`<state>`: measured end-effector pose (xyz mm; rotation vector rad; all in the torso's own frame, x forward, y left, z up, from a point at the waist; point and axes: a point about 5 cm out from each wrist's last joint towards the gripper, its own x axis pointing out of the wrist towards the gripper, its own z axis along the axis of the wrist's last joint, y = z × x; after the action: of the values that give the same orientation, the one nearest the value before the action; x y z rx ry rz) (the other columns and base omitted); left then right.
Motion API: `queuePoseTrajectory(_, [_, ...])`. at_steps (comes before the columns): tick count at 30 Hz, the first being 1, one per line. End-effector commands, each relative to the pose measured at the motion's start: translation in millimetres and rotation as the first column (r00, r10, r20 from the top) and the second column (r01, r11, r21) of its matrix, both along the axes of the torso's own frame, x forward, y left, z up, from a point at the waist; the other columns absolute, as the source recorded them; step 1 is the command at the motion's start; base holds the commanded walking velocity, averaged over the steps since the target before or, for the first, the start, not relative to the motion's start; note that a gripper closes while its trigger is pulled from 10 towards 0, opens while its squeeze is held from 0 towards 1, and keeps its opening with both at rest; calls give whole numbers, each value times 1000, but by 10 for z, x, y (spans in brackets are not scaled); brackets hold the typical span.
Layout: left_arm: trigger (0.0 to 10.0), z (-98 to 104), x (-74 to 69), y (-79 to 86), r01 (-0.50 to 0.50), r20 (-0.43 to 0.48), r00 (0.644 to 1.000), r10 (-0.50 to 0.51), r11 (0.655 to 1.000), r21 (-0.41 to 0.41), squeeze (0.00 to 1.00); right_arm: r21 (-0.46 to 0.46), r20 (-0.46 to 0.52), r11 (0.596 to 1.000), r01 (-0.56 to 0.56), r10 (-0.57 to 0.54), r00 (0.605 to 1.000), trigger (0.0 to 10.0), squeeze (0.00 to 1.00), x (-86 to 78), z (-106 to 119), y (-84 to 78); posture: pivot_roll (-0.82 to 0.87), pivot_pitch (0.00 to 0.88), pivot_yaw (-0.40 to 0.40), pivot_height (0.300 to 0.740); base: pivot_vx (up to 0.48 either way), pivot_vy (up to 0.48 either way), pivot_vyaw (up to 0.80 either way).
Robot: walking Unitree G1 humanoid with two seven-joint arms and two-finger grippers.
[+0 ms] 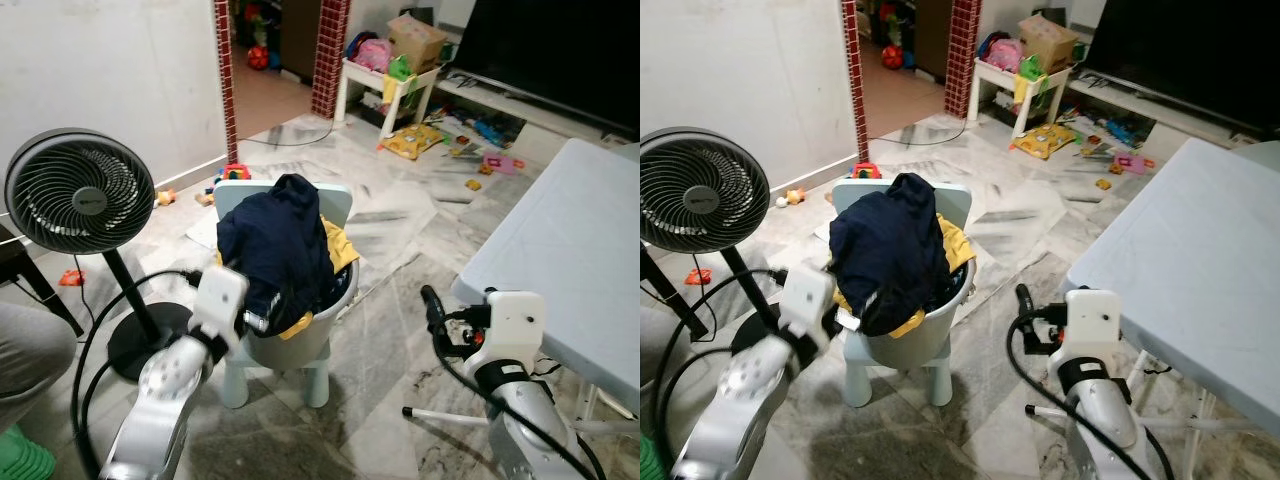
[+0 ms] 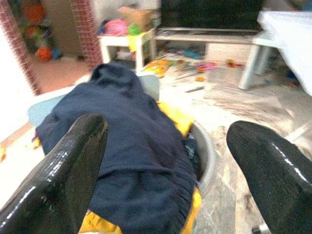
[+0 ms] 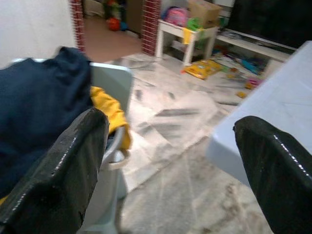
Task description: Hang hanger
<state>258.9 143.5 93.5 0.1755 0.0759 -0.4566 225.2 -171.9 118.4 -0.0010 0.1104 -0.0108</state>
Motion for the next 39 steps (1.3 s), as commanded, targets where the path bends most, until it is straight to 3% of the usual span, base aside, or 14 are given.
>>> queuePoseTrajectory(1, [10000, 38, 0, -3, 3, 22, 1000, -4, 1000, 20, 0, 0, 3, 1000, 19, -19, 1000, 10000, 0, 28, -8, -55, 119, 0, -134, 740, 0, 0, 0])
queuePoseTrajectory(5, [10000, 153, 17, -44, 30, 79, 996, -35, 998, 54, 0, 9, 15, 1000, 8, -8, 1000, 10000, 0, 85, -5, -28, 129, 0, -133, 740, 0, 0, 0])
queuePoseTrajectory(11, [10000, 124, 78, -45, -28, 17, 999, 28, 999, -16, 0, 4, 26, 1000, -18, 18, 1000, 10000, 0, 134, -15, 19, 126, 0, -115, 740, 0, 0, 0])
queuePoseTrajectory(23, [10000, 134, 146, -80, -16, 16, 1000, 17, 999, -41, 0, -2, 40, 999, -54, 54, 998, 10000, 0, 168, -30, 51, 126, 0, -119, 740, 0, 0, 544])
queuePoseTrajectory(39, [10000, 114, 138, -113, -2, 2, 1000, 2, 999, -52, 0, -9, 40, 998, -60, 60, 997, 10000, 0, 166, -46, 51, 119, 0, -121, 740, 32, 0, 0])
